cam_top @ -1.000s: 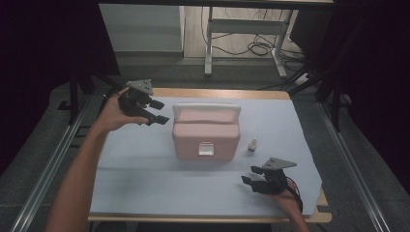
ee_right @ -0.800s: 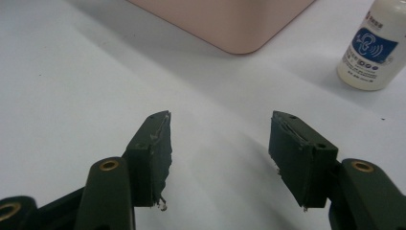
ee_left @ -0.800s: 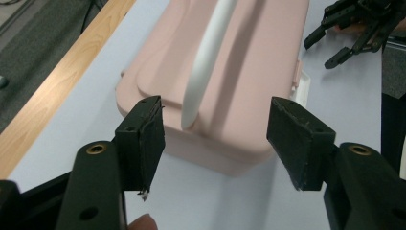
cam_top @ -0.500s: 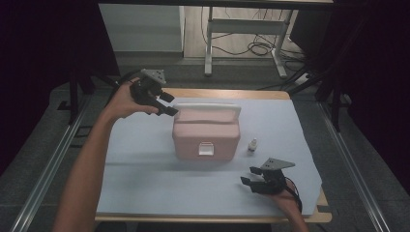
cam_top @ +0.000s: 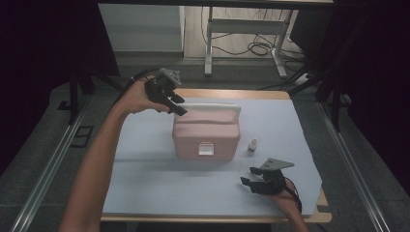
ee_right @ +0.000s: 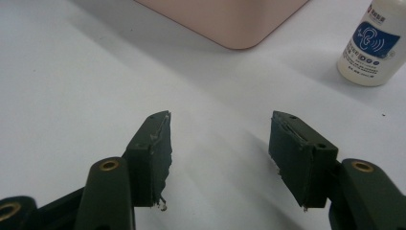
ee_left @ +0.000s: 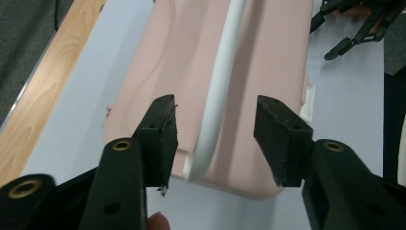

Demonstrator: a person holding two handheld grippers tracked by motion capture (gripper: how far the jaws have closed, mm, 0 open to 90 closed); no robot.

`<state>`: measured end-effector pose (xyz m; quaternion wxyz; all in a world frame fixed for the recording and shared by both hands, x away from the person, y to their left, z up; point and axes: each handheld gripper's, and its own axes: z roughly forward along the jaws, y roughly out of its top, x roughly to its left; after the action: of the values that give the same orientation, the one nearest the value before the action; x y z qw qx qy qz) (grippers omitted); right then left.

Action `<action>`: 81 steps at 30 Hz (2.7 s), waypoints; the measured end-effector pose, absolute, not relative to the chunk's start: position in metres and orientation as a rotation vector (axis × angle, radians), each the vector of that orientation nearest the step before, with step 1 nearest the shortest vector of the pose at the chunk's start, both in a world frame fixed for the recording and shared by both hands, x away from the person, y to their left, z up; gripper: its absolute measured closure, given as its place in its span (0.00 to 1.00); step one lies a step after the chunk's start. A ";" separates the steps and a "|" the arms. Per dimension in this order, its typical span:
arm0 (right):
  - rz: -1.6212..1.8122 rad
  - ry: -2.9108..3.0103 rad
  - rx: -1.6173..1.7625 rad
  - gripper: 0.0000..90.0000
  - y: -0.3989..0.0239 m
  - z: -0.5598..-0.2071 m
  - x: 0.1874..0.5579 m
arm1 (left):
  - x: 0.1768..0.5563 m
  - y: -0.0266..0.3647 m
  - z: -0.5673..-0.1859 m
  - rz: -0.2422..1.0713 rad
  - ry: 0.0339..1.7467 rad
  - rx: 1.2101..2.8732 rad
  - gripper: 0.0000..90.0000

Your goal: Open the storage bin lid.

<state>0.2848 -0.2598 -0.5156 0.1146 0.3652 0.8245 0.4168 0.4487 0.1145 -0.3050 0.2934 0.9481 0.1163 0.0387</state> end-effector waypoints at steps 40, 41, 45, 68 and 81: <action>1.216 2.397 1.089 0.47 -0.260 -0.514 0.285 | 0.467 0.091 -0.300 0.093 0.198 2.613 0.88; 1.218 2.396 1.088 0.47 -0.260 -0.513 0.285 | 0.467 0.092 -0.299 0.090 0.198 2.614 0.88; 1.231 2.379 1.084 0.48 -0.260 -0.509 0.286 | 0.469 0.092 -0.299 0.083 0.196 2.606 0.88; 1.279 2.307 1.074 1.00 -0.266 -0.490 0.283 | 0.475 0.096 -0.296 0.076 0.200 2.584 0.87; 1.342 2.269 0.975 1.00 -0.258 -0.447 0.286 | 0.477 0.096 -0.296 0.057 0.199 2.583 0.87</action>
<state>0.2856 -0.2578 -0.4474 0.1647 0.3421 0.7962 0.4710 0.4768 0.0960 -0.2959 0.2719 0.9592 0.0740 0.0213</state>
